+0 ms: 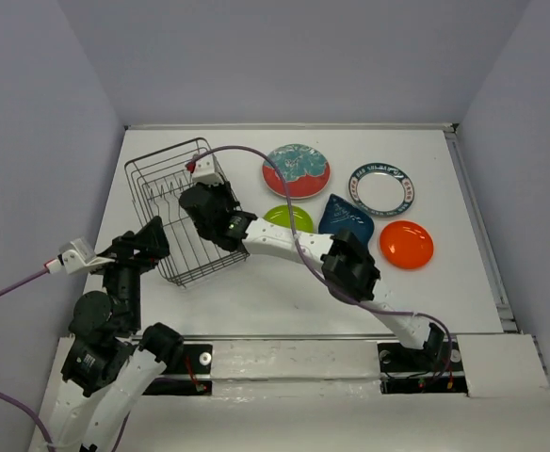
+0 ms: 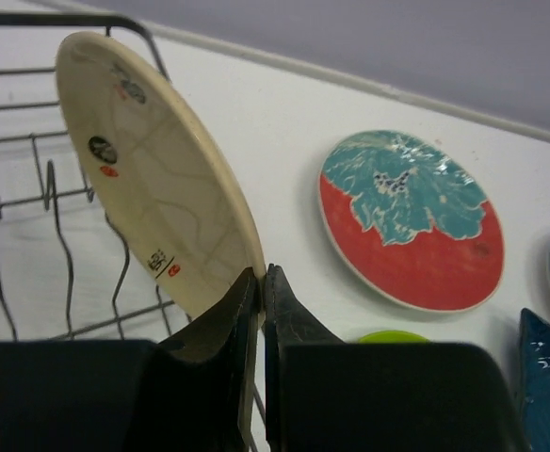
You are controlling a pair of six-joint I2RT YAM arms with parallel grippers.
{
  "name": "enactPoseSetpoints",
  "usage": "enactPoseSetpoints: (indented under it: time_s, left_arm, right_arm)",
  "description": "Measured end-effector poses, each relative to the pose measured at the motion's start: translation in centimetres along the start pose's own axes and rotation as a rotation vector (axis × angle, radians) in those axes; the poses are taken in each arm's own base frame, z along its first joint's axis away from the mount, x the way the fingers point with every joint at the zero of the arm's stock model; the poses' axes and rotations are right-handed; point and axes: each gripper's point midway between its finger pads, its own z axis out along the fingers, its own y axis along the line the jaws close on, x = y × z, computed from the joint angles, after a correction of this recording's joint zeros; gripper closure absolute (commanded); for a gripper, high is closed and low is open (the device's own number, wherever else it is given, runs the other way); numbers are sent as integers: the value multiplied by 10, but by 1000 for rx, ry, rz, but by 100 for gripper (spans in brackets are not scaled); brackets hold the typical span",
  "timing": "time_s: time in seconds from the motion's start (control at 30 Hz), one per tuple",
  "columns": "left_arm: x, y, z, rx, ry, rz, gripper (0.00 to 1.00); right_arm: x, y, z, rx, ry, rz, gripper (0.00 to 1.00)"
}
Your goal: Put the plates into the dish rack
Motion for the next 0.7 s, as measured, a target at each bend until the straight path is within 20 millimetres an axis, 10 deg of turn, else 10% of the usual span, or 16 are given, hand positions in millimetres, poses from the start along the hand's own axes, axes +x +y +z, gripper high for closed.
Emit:
enactPoseSetpoints:
  time_s: [0.33, 0.7]
  left_arm:
    - [2, -1, 1, 3, 7, 3, 1]
    - [4, -1, 2, -1, 12, 8, 1]
  right_arm:
    - [-86, -29, -4, 247, -267, 51, 93]
    - [-39, 17, 6, 60, -192, 80, 93]
